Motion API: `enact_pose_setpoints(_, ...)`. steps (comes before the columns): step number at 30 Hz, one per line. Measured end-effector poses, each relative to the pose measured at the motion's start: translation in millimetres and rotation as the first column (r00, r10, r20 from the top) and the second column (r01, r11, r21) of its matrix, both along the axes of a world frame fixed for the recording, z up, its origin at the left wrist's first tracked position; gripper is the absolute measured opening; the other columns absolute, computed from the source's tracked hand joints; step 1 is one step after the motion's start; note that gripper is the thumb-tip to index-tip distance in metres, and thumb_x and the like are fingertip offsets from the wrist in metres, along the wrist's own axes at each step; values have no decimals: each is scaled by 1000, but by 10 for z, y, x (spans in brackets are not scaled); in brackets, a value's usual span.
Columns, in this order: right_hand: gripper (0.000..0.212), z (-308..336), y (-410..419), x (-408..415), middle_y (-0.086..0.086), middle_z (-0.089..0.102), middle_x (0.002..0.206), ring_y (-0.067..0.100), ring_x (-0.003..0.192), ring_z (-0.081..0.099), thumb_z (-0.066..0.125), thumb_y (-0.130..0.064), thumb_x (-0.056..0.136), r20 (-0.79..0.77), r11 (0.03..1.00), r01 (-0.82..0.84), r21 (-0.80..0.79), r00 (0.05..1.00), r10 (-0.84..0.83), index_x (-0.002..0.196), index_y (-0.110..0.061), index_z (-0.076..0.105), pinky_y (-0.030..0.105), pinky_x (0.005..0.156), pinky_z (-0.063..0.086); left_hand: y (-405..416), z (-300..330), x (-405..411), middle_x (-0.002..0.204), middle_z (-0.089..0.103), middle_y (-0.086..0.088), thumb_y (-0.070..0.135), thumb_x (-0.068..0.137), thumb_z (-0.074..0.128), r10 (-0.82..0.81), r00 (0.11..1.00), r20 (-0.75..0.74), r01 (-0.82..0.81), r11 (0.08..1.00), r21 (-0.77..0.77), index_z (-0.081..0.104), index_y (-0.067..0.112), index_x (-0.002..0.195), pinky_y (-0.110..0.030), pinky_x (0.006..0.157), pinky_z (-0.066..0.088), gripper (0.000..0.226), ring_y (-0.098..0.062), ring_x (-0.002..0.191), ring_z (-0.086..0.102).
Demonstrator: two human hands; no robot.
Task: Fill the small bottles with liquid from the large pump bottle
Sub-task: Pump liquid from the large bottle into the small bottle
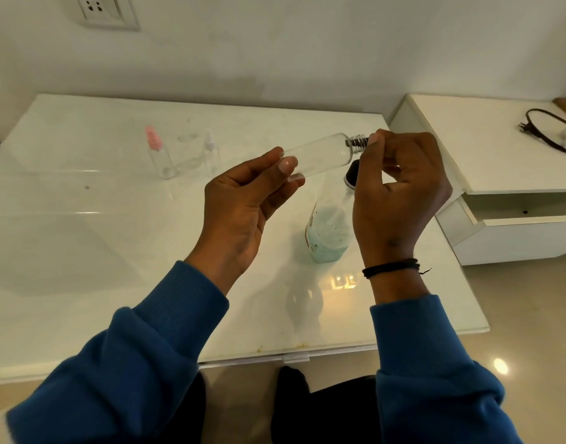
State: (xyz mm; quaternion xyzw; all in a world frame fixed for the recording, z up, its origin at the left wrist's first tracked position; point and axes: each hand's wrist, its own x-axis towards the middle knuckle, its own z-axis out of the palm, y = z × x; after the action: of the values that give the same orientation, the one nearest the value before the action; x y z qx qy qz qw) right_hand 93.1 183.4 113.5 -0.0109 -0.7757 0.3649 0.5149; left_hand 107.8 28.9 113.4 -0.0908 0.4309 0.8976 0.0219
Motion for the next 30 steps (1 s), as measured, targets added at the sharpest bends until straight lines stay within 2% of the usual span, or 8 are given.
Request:
enact_pose_setpoints(3, 18, -32, -16, 16, -6, 59, 84, 20, 71, 63, 65, -14, 94, -8, 1000, -7, -10, 1000, 6, 81, -5, 72, 42, 62, 57, 0, -4, 5, 107, 77, -14, 14, 71, 77, 6, 1000, 5, -6, 1000, -1, 72, 3, 114, -28, 82, 60, 45, -33, 97, 75)
enact_pose_setpoints(8, 20, 12, 0, 9, -3, 62, 83, 21, 70, 62, 64, -16, 94, -8, 1000, -7, -13, 1000, 6, 79, -6, 72, 41, 61, 56, 12, 0, 12, 104, 78, -12, 16, 69, 78, 0, 1000, 1, 0, 1000, -6, 73, 4, 111, -28, 82, 60, 43, -32, 95, 76)
enact_pose_setpoints(15, 19, -2, -19, 22, -6, 59, 84, 18, 70, 62, 64, -15, 94, -3, 1000, 0, -21, 1000, 0, 80, -4, 72, 25, 62, 56, 11, 11, 19, 107, 77, -14, 18, 69, 78, 1, 1000, 4, -1, 1000, 6, 72, 2, 114, -27, 80, 60, 48, -33, 97, 76)
enact_pose_setpoints(20, 20, 32, -3, 4, -6, 60, 82, 21, 70, 61, 65, -18, 94, 3, 1000, 8, -9, 1000, -8, 78, -8, 71, 30, 61, 55, 6, 10, 23, 109, 77, -14, 17, 71, 77, -9, 1000, -6, 9, 1000, 7, 70, 1, 117, -28, 83, 60, 49, -34, 99, 75)
enact_pose_setpoints(24, 18, 28, -21, 9, -7, 57, 82, 16, 70, 59, 65, -15, 95, 11, 1000, 13, -24, 1000, -13, 79, -7, 70, 13, 63, 48, -2, 18, 24, 110, 76, -16, 14, 71, 77, -11, 1000, 4, 11, 1000, 16, 71, 2, 114, -28, 82, 61, 45, -34, 99, 75)
enact_pose_setpoints(30, 20, 48, 3, 4, -7, 60, 82, 18, 71, 60, 64, -21, 95, 19, 1000, 15, -21, 1000, -15, 80, -9, 72, 18, 62, 50, 18, 3, 27, 107, 77, -15, 13, 70, 78, -15, 1000, 12, 15, 1000, 7, 73, 2, 112, -27, 80, 60, 44, -34, 97, 75)
